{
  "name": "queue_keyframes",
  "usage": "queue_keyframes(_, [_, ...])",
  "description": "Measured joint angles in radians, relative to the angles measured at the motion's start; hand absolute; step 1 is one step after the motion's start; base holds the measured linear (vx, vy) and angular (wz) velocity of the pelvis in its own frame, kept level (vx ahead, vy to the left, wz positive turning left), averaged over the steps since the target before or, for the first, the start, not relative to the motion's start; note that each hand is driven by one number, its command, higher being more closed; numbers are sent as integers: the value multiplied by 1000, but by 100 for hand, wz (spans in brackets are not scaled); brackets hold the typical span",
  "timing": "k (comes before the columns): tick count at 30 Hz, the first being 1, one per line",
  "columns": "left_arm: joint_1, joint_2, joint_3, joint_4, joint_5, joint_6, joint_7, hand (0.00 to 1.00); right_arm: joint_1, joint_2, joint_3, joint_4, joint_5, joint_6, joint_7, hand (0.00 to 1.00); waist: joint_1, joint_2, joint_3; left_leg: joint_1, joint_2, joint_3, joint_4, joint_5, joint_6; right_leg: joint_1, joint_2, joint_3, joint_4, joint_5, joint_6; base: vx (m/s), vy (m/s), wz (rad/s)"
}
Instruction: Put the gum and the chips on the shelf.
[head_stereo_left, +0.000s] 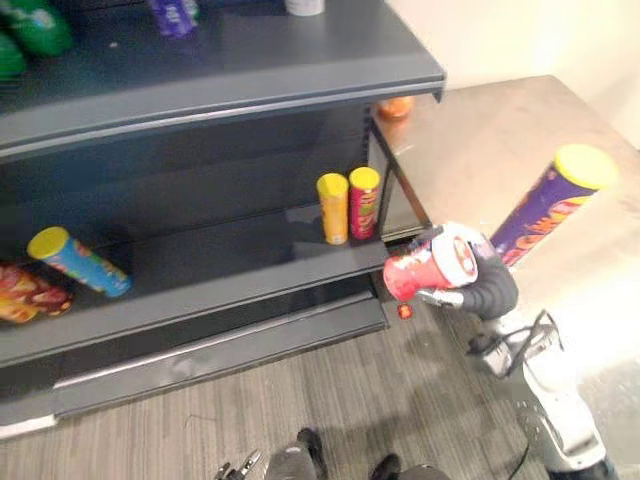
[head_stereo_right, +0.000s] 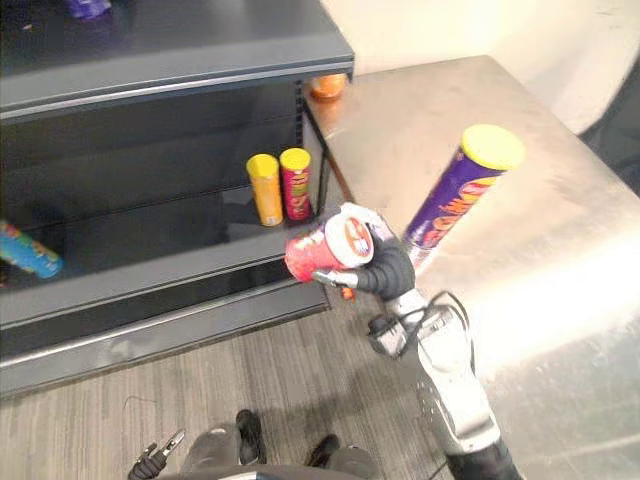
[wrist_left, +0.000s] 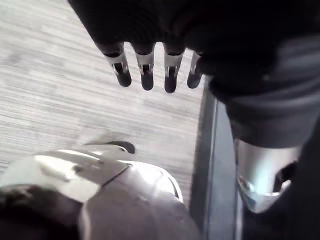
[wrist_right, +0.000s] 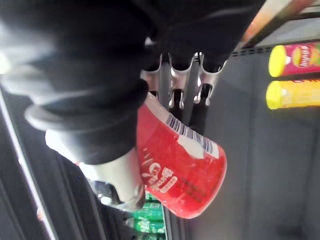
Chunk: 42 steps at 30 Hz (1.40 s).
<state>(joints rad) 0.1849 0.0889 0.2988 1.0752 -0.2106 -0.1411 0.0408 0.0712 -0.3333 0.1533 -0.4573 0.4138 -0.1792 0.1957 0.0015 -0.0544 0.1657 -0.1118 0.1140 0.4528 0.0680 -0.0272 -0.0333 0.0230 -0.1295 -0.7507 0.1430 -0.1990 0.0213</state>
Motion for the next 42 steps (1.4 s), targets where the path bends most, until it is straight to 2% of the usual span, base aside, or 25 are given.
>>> queue_keyframes(1, [-1, 4, -3, 9, 6, 1, -2, 0, 22, 40, -11, 1, -2, 4, -6, 100, 0, -10, 0, 16, -20, -16, -59, 35, 5, 2, -5, -22, -2, 7, 6, -80, 111, 39])
queue_keyframes(4, [-3, 25, -49, 21, 43, 2, -4, 0, 30, 102, -18, -1, -18, 4, -15, 100, 1, -15, -5, 32, -50, -34, -102, 59, 26, 4, -24, -35, 1, 20, 24, -62, 135, 32])
queue_keyframes(9, [-1, 38, -117, 23, 76, 12, 0, 0, 6, 126, 45, 13, -62, 5, -43, 100, 0, -7, -9, 72, -72, 29, -122, 36, 32, -23, -63, 38, 51, 30, 34, -64, 126, -38])
queue_keyframes(11, [-2, 38, -120, 23, 76, 15, 2, 0, 8, 126, 62, 22, -62, 5, -42, 100, -8, -3, -11, 76, -81, 42, -116, 26, 45, -37, -85, 52, 89, 20, 31, -26, 62, -26])
queue_keyframes(12, [-3, 44, -135, 23, 76, 16, 3, 0, 9, 124, 63, 33, -62, 5, -42, 100, -27, -2, -12, 81, -94, 37, -115, 20, 55, -41, -110, 49, 124, 3, 37, 3, 51, 13])
queue_keyframes(14, [-20, 59, -159, 23, 76, 19, 3, 0, 32, 115, 56, 43, -63, 6, -44, 100, -35, -1, -12, 89, -124, 4, -114, 3, 69, -48, -172, 36, 236, -32, 43, 26, 50, 39])
queue_keyframes(15, [-33, 62, -177, 33, 77, 20, 4, 0, 45, 103, 52, 44, -66, 10, -44, 100, -38, 8, -12, 90, -130, -13, -115, 1, 74, -74, -204, 47, 333, -27, 32, 61, 96, 66])
queue_keyframes(16, [-38, 67, -205, 36, 77, 19, 4, 0, 66, 99, 53, 44, -79, 22, -43, 100, -52, 16, -14, 98, -131, -51, -113, 0, 76, -130, -229, 142, 473, 6, -40, 47, 78, 67])
queue_keyframes(17, [-38, 72, -223, 35, 77, 19, 4, 0, 79, 102, 53, 44, -89, 25, -41, 100, -56, 17, -16, 104, -130, -73, -110, 0, 76, -162, -228, 215, 530, 30, -78, 126, 81, 94])
queue_keyframes(18, [-43, 76, -243, 36, 79, 20, 3, 0, 114, 108, 52, 44, -100, 28, -40, 100, -73, 18, -15, 115, -125, -118, -106, -1, 78, -204, -194, 362, 582, 20, -69, 121, -2, 95])
queue_keyframes(19, [-41, 84, -251, 37, 79, 19, 3, 0, 132, 111, 53, 44, -103, 31, -38, 100, -81, 14, -18, 116, -120, -151, -99, -1, 77, -215, -164, 450, 572, 3, -52, 174, -32, 114])
queue_keyframes(20, [-43, 90, -259, 38, 85, 19, 2, 0, 145, 115, 50, 42, -104, 31, -38, 100, -83, 7, -22, 116, -117, -187, -95, -2, 77, -225, -133, 532, 520, -17, -36, 108, -59, 82])
queue_keyframes(21, [-46, 91, -262, 38, 90, 19, 2, 0, 144, 117, 48, 42, -104, 31, -38, 100, -80, 6, -22, 114, -115, -197, -94, -1, 75, -231, -120, 568, 475, -18, -32, 118, -91, 75])
queue_keyframes(22, [-57, 91, -271, 41, 105, 19, 2, 0, 139, 119, 46, 42, -104, 31, -38, 100, -81, 10, -20, 110, -110, -224, -94, 3, 65, -232, -93, 642, 358, -5, -12, 113, -134, 67])
queue_keyframes(23, [-58, 97, -291, 49, 110, 18, -1, 0, 142, 128, 37, 41, -104, 31, -37, 100, -81, 10, -21, 103, -108, -248, -94, 6, 50, -227, -69, 710, 235, 26, 37, 107, -146, 69])
queue_keyframes(24, [-61, 103, -300, 54, 110, 17, -4, 0, 144, 136, 32, 41, -104, 32, -37, 100, -80, 4, -25, 101, -110, -254, -94, 11, 37, -226, -64, 738, 187, 44, 59, 117, -192, 70])
queue_keyframes(25, [-62, 115, -308, 63, 117, 18, -6, 0, 145, 149, 22, 39, -106, 37, -37, 100, -82, -16, -38, 97, -124, -278, -91, 12, 24, -224, -71, 766, 118, 93, 104, 104, -169, 54])
queue_keyframes(26, [-62, 122, -312, 64, 118, 18, -6, 0, 148, 155, 18, 38, -106, 37, -38, 100, -80, -31, -48, 98, -134, -289, -90, 12, 18, -223, -80, 763, 97, 128, 104, 158, -241, 64])
queue_keyframes(27, [-70, 112, -315, 75, 122, 20, -4, 0, 143, 144, -1, 38, -106, 37, -38, 100, -78, -21, -51, 98, -119, -315, -78, 6, -3, -208, -74, 746, 98, 132, 121, 158, -227, 49])
queue_keyframes(28, [-65, 104, -316, 70, 130, 16, -4, 0, 136, 127, -19, 31, -105, 37, -41, 100, -72, 9, -59, 88, -95, -331, -77, 6, -13, -202, -50, 727, 79, 128, 112, 150, -218, 36])
queue_keyframes(31, [-62, 80, -309, 70, 146, 17, -4, 0, 92, 74, -68, 28, -103, 37, -41, 100, -74, 54, -71, 83, -39, -365, -135, 39, -44, -184, 5, 672, 18, 145, 82, 138, -199, 24])
queue_keyframes(32, [-62, 80, -309, 70, 147, 17, -5, 0, 85, 62, -83, 28, -101, 37, -42, 100, -76, 59, -74, 86, -24, -382, -149, 50, -54, -172, 19, 654, 3, 147, 80, 129, -176, 40])
queue_keyframes(35, [-63, 80, -301, 70, 146, 18, -9, 0, 43, 32, -107, 22, -99, 37, -40, 100, -74, 50, -73, 95, 9, -411, -160, 56, -69, -136, 54, 621, -26, 149, 76, 106, -126, 27])
queue_keyframes(39, [-66, 75, -299, 70, 146, 19, -10, 0, -58, 5, -106, -1, -99, 35, -37, 100, -64, 49, -74, 114, 18, -415, -161, 51, -76, -97, 67, 622, -62, 156, 66, 43, -30, 6])
queue_keyframes(42, [-67, 74, -294, 68, 146, 19, -11, 0, -171, -81, -150, -2, -99, 34, -42, 100, -54, 46, -75, 115, 17, -432, -167, 49, -76, -71, 68, 621, -89, 162, 60, -26, 3, 7])
